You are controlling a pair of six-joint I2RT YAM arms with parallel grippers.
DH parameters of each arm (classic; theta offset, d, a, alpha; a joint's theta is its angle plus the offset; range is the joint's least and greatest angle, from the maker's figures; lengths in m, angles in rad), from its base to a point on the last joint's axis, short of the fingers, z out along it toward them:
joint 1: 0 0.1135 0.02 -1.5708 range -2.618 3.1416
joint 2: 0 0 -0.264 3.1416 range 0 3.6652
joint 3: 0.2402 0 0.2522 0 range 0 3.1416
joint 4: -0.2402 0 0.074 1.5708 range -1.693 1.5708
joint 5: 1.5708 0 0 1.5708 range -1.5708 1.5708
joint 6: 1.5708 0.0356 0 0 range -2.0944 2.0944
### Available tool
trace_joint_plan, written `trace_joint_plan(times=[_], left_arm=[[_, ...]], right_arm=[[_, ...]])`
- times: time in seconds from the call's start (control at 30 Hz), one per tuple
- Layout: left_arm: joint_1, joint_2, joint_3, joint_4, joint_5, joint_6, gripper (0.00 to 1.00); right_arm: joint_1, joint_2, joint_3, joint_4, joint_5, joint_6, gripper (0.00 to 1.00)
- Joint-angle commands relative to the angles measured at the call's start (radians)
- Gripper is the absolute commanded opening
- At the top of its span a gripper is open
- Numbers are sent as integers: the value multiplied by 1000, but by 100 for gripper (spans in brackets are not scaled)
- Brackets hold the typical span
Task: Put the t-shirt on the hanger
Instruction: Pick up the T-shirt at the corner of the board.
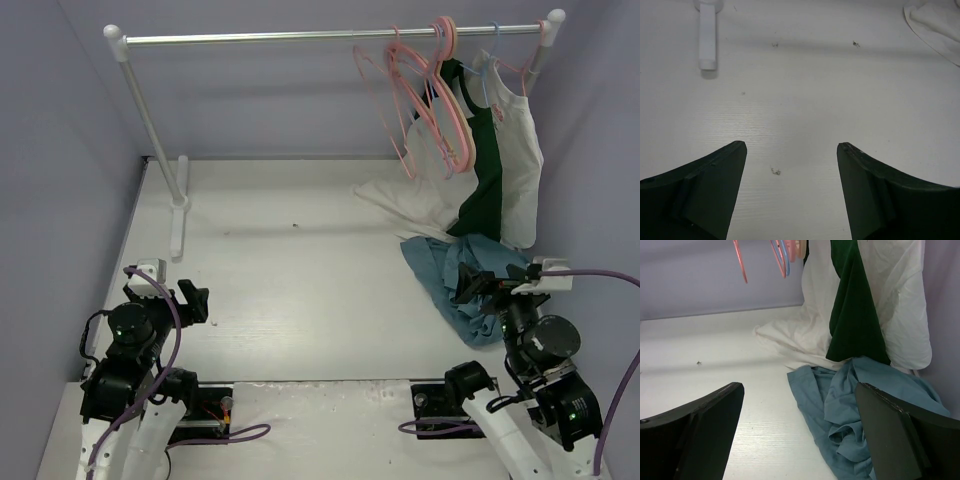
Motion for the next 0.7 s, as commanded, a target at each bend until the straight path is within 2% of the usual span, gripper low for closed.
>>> trace_joint_plan(times=[0.0, 0.13, 0.3, 0.53, 0.67], left_arm=[[-6, 24, 2, 78, -7, -10, 73], [-6, 36, -5, 89, -4, -21, 73], [-4, 82, 11, 98, -5, -44, 73], [-6, 176, 50, 113, -24, -41, 73], [-3, 164, 28, 112, -30, -31, 73]], right_arm=[[4, 45, 6, 72, 38, 16, 100], [4, 78, 32, 56, 88, 33, 100], [4, 207, 70, 12, 174, 88, 100], [2, 466, 124, -46, 314, 345, 100], [-12, 581, 70, 1, 389, 462, 100]])
